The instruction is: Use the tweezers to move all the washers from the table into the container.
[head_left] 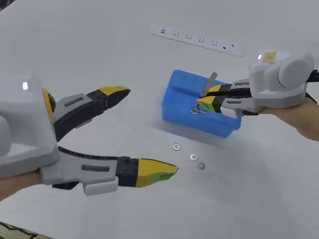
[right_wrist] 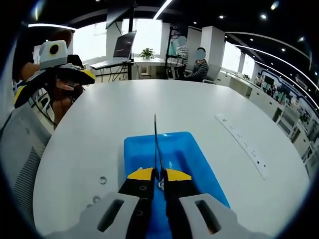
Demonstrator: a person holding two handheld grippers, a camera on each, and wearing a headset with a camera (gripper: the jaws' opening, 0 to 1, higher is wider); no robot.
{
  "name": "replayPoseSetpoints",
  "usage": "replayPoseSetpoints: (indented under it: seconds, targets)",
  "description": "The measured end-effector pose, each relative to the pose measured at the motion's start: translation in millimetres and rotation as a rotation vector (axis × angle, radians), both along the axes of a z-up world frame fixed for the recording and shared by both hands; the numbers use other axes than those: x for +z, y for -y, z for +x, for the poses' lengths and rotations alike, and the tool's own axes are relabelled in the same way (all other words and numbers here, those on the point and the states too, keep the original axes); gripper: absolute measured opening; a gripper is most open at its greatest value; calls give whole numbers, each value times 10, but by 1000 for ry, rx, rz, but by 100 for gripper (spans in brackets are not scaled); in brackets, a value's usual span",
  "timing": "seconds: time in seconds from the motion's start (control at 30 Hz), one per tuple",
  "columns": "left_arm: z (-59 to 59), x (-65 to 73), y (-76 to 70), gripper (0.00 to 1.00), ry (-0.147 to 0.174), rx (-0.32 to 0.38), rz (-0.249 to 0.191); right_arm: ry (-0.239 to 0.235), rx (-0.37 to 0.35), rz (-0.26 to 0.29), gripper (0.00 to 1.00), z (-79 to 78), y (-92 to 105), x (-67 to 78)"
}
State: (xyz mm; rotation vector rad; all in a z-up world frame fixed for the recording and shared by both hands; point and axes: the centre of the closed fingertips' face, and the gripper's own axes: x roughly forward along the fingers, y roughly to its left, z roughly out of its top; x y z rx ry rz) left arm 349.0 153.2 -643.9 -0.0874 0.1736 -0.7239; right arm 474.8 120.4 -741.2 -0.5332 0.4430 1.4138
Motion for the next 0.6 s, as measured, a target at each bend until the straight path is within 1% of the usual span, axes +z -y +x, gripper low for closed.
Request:
replayPoseSetpoints:
  seconds: [0.03, 0.07, 0.1, 0.13, 0.17, 0.27, 0.3, 0.37, 0.4, 0.43, 0.47, 0.5, 0.53, 0.57, 0.6]
  targets:
    - [57, 5, 7, 99, 8, -8, 8, 2, 2, 1, 8, -1, -5, 9]
    - [111, 7, 14, 99, 7, -18, 3, 2, 4, 1, 8, -4, -7, 12]
    - [199, 25, 35, 98, 8, -30, -25, 5, 10, 0, 8, -11, -11, 15]
    - [259, 28, 39, 95, 12, -34, -27, 6, 13, -1, 8, -18, -12, 17]
    - [344, 33, 55, 93, 19, -43, -29, 7, 19, -1, 8, -30, -14, 21]
    - [527, 54, 113, 86, 28, -71, -46, 11, 38, 1, 8, -70, -24, 40]
    - [608, 57, 141, 84, 21, -87, -61, 15, 43, -4, 8, -74, -23, 38]
    - [669, 52, 208, 76, -28, -127, -110, 16, 49, -7, 8, -79, -21, 35]
    - [728, 65, 237, 71, -28, -150, -121, 17, 53, -10, 8, -81, -19, 32]
    - [786, 69, 242, 65, -14, -152, -109, 22, 60, -16, 8, -81, -12, 27]
    - [848, 57, 266, 62, -14, -163, -99, 21, 60, -16, 8, -80, -12, 27]
    - [894, 45, 280, 59, -20, -169, -94, 16, 62, -16, 8, -82, -9, 29]
    - [949, 17, 309, 56, -27, -185, -74, 15, 65, -16, 8, -86, -9, 31]
    - [983, 3, 325, 53, -31, -194, -68, 17, 71, -19, 8, -90, -7, 32]
    - [1031, -34, 341, 49, -49, -202, -61, 20, 78, -22, 8, -97, -6, 33]
